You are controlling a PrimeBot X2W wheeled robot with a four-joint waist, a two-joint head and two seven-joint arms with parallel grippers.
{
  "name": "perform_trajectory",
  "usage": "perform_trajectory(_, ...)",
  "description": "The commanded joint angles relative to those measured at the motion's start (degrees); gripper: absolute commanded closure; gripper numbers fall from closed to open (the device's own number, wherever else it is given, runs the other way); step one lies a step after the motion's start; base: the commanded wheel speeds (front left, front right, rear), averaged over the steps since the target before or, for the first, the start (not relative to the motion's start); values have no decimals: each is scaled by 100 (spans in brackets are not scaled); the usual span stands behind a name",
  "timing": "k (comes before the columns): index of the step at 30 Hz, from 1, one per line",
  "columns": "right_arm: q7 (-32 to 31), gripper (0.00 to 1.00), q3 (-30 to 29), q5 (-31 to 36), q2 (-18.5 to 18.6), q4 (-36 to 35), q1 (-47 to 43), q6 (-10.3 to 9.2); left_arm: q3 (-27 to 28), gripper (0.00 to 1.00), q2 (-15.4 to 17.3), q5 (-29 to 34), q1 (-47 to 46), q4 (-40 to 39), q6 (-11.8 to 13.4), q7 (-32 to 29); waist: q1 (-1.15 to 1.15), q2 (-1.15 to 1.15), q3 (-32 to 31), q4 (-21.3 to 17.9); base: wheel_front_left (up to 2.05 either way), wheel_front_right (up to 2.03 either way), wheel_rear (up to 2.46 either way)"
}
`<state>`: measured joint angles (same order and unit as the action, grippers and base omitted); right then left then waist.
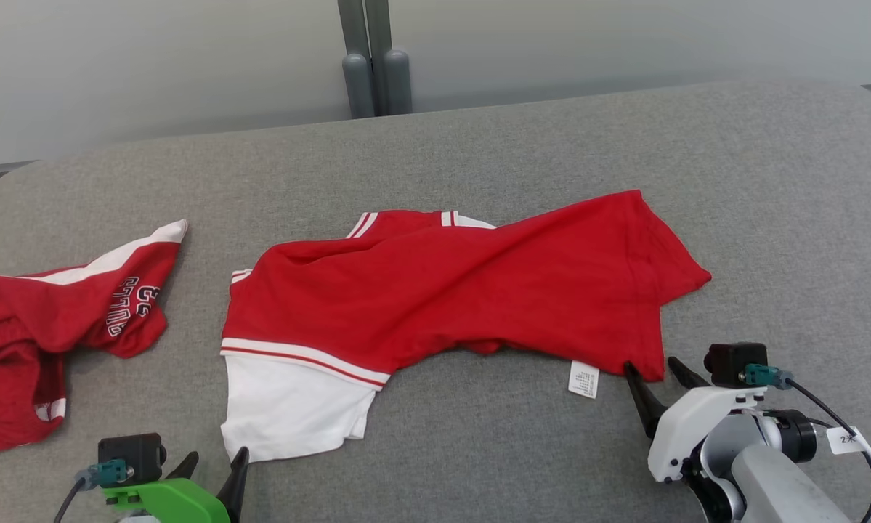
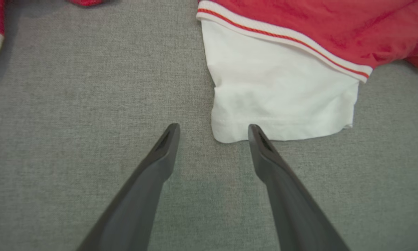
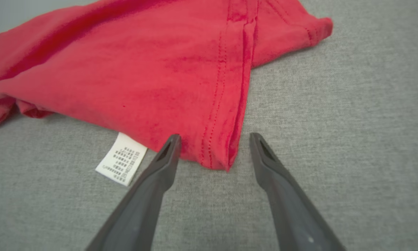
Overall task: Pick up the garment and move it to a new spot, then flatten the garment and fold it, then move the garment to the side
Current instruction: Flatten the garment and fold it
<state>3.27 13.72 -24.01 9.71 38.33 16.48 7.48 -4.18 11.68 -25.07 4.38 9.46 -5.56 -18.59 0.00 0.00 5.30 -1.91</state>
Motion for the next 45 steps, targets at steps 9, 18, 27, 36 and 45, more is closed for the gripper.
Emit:
perform_trajectory(9,-106,0,118,-176,-37,268,270,3,-177,0,103,-111,-387,93,-91,-90,0,0,209,-50,0,0,0)
perform_trajectory(18,-4,29,302,-230,-86,214,426,3,-316,66,131,-216,-624,375,-125,-153,0,0,328,-90,0,0,0)
perform_trajectory(27,162,100,502,-300,8,80,409,3,-414,100,202,-355,-620,456,-148,-92,0,0,224,-112,0,0,0)
perform_trajectory(36,657,100,494,-328,94,-204,306,3,-306,100,344,-424,-452,-32,-135,53,0,0,74,-124,0,0,0)
perform_trajectory(45,997,100,565,-493,278,-975,732,3,-441,100,748,-475,-1020,-842,-172,-407,0,0,301,-176,0,0,0)
